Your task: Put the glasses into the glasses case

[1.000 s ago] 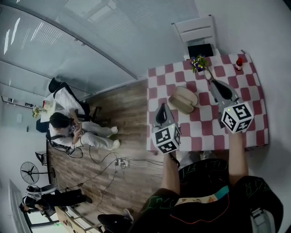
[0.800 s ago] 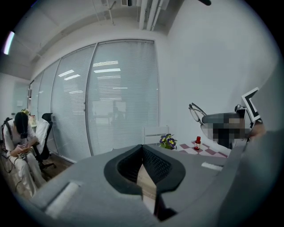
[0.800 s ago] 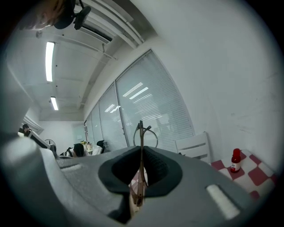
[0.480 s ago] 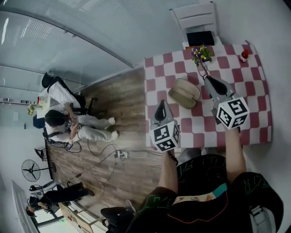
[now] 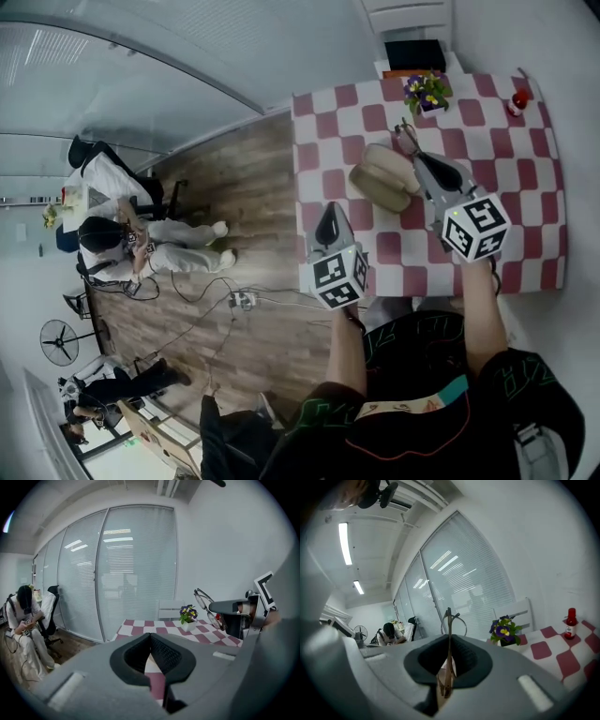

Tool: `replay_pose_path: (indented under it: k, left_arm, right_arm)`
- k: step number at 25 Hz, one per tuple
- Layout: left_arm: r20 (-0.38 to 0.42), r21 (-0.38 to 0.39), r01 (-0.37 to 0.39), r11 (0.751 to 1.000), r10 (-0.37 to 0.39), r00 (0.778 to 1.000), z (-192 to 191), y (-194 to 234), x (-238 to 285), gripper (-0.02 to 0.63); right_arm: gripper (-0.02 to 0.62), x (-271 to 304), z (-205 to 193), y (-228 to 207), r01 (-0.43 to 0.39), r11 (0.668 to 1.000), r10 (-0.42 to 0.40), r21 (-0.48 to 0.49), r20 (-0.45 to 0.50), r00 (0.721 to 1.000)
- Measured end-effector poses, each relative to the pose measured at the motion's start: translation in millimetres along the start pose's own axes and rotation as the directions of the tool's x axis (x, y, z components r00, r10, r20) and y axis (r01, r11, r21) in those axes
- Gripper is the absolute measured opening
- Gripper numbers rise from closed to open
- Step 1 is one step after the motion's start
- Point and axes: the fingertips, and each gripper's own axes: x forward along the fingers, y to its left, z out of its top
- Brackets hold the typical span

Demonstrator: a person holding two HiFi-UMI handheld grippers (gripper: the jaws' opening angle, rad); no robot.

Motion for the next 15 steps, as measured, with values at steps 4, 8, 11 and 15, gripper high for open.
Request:
replay_pose_path:
  k: [4, 8, 11, 15]
  left_arm:
    - [-0.026, -0.026, 0.001, 1.000, -0.002, 1.000, -12, 6, 8, 0.009]
    - [-0.038, -0.057, 0.003, 0.998, -0.005, 0.999, -21, 10, 14, 0.009]
    - [-0.059, -0.066, -0.005, 0.998, 0.001, 0.998, -31, 13, 18, 0.009]
    - [-0.083, -0.082, -0.006, 0.997, -0.001, 0.997, -43, 15, 19, 0.009]
  right_arm:
    - [0.018, 14, -16, 2, -0.012, 1.000, 0.012, 0.001, -0.045, 0.999]
    - [0.018, 25, -33, 5, -0.025, 1.000, 0.025, 0.008, -0.084, 0.996]
    - [0.018, 34, -44, 8, -0.038, 0.999, 0.039, 0.010, -0.113, 0.993]
    - [0.018, 44, -62, 14, -0.048, 0.999, 0.045, -0.011, -0.175, 0.984]
